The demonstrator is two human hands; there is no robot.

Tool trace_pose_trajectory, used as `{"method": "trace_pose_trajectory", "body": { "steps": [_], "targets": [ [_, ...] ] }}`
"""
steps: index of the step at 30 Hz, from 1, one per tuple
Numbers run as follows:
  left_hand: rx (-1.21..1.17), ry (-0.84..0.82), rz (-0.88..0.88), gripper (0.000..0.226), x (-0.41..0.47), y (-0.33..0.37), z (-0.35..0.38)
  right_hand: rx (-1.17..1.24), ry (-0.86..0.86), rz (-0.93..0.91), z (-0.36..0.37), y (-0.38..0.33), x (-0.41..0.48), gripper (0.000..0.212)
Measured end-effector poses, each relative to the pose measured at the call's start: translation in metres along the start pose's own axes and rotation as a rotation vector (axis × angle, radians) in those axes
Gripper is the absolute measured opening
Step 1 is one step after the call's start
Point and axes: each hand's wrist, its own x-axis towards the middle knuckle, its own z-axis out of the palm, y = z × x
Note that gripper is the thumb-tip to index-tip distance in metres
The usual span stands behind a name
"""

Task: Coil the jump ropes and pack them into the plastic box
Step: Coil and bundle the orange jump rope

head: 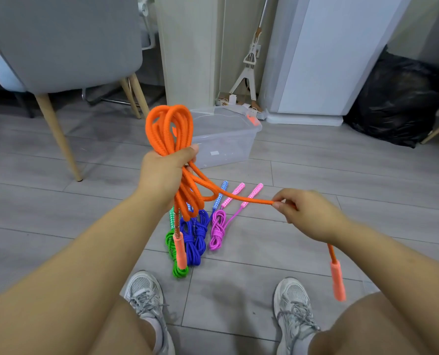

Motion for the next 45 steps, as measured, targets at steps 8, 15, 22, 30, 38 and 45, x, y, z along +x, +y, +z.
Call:
{"method": "trace_pose_trajectory", "body": {
  "steps": [8, 15, 22, 30, 38, 45],
  "targets": [
    [0.190, -0.197, -0.004, 0.020, -0.007, -0.016, 0.009, -0.024, 0.054, -0.161, -0.004, -0.035, 0.003, 0.016],
    [0.243, -0.292, -0.015, 0.019, -0.014, -0.025, 0.019, 0.211, -0.019, -0.282, -0.003, -0.064, 0.012, 0.012],
    [0.263, -0.290, 0.013, 0.023, -0.020, -0.026, 0.021, 0.364, -0.017, -0.298, 0.001, -0.078, 0.017, 0.018],
    [0.245, -0.327, -0.027, 0.020, -0.017, -0.023, 0.017, 0.373, 0.012, -0.217, 0.000, -0.070, 0.016, 0.022],
    [0.019, -0.300, -0.103, 0.004, -0.016, -0.013, 0.014, 0.217, -0.344, -0.037, 0.004, -0.044, 0.008, 0.035],
    [-0.053, -0.365, -0.124, 0.009, -0.023, -0.008, 0.019, 0.499, -0.417, -0.059, 0.007, -0.047, 0.006, 0.022]
  ]
}}
